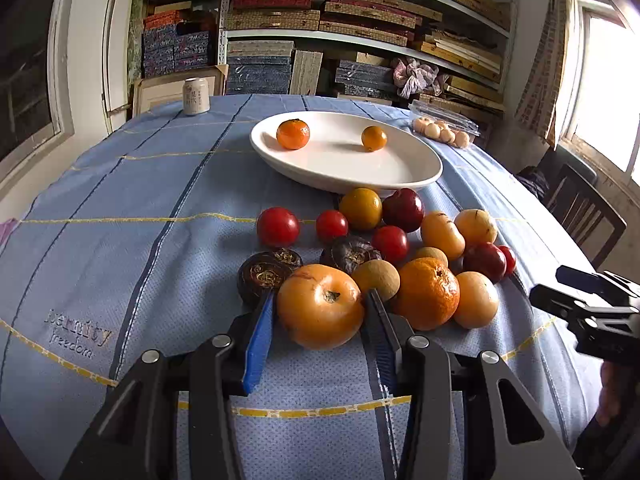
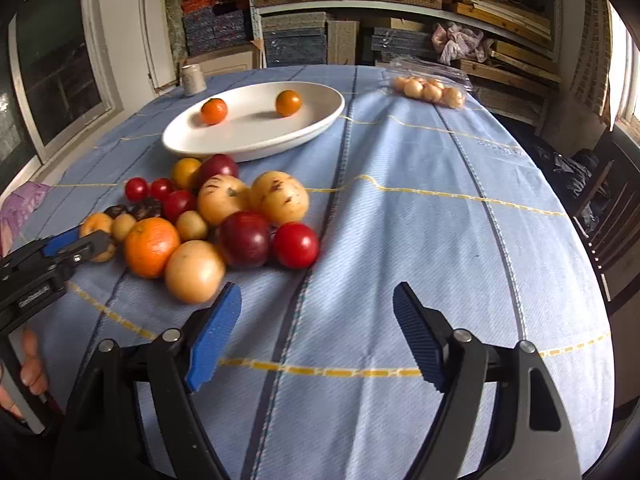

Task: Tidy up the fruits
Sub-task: 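Move both tools back to the fruit cluster, left tool to a yellow pear, then grasp the yellow pear with the left tool while the right tool grasps a red tomato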

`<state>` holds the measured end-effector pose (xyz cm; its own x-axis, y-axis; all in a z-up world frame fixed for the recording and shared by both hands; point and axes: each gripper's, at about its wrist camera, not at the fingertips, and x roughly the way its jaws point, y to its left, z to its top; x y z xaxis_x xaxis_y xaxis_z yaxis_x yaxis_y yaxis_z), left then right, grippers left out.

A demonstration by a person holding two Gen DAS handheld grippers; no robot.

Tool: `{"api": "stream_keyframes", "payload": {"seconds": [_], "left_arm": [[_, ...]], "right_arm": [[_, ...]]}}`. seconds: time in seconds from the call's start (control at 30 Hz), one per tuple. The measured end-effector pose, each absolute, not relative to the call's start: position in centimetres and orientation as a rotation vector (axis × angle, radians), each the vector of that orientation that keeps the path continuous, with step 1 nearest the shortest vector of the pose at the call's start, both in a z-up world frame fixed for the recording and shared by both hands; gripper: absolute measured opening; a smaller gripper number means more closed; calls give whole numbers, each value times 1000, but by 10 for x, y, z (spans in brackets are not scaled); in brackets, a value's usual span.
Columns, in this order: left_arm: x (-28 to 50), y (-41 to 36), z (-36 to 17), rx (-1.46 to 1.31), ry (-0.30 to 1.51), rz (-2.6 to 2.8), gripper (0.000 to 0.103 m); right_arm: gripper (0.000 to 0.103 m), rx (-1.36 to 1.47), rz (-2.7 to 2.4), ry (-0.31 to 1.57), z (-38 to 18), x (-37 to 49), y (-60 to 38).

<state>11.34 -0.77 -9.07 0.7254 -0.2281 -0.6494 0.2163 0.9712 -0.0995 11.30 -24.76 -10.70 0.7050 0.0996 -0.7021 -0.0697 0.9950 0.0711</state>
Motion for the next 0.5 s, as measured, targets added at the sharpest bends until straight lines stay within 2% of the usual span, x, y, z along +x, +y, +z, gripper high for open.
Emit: {"api": "stream_keyframes", "payload": {"seconds": [0.1, 0.3, 0.5], "left_arm": [[112, -6, -90, -20, 718, -247, 45], [112, -5, -91, -13, 723, -247, 45], [115, -8, -91, -10, 729, -249, 45]], "right_arm": [[60, -4, 94, 804, -112, 124, -241], [57, -83, 105, 828, -120, 143, -223], [48, -99, 117, 845, -121, 156, -215]]}}
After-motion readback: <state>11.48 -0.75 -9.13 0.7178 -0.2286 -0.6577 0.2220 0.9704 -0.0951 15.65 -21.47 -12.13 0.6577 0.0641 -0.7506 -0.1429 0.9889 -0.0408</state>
